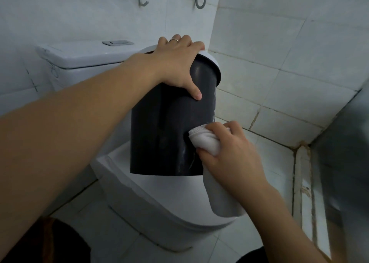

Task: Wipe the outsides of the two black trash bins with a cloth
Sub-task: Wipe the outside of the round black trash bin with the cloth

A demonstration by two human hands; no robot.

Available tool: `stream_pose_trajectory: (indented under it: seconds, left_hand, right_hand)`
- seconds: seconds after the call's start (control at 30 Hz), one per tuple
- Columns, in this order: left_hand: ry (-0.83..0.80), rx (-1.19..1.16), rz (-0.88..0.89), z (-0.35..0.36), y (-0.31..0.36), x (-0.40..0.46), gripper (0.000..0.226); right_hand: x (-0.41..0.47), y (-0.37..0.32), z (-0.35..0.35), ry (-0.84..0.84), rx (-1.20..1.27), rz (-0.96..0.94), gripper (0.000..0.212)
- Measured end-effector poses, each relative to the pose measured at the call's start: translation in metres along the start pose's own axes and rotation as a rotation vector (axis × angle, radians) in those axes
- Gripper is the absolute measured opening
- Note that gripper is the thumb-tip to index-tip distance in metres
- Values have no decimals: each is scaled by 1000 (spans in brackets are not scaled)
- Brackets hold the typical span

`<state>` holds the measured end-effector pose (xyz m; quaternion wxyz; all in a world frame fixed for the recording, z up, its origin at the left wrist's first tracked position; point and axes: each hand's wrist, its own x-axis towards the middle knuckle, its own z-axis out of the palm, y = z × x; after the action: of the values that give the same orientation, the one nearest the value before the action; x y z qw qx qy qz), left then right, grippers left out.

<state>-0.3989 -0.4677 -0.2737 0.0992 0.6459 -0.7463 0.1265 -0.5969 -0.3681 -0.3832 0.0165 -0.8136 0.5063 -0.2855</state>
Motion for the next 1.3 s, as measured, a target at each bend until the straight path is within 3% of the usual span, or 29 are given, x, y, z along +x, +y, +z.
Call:
stream_pose_trajectory:
  seconds: [0.33,0.57,0.8,1.0,1.3]
  left_hand:
    - [-12,-17,-17,-2,-5,-3,120]
    - [-8,-2,6,-3,1,-2,119]
    - [-9,-21,-6,-2,-4,-3,118]
    - [-10,-12,-2,-2,-2,-3,119]
    - [-3,-4,-19,-2,-7,-5,118]
  right_hand:
    - [-46,0,7,-126,-81,-87,33]
    - [-19,4,7,-19,-57,-28,33]
    - [-47,2,9,-79,-103,-80,33]
    - [-44,-15,14,-8,-112,-136,32]
    - [-40,6,9,6,-218,9,30]
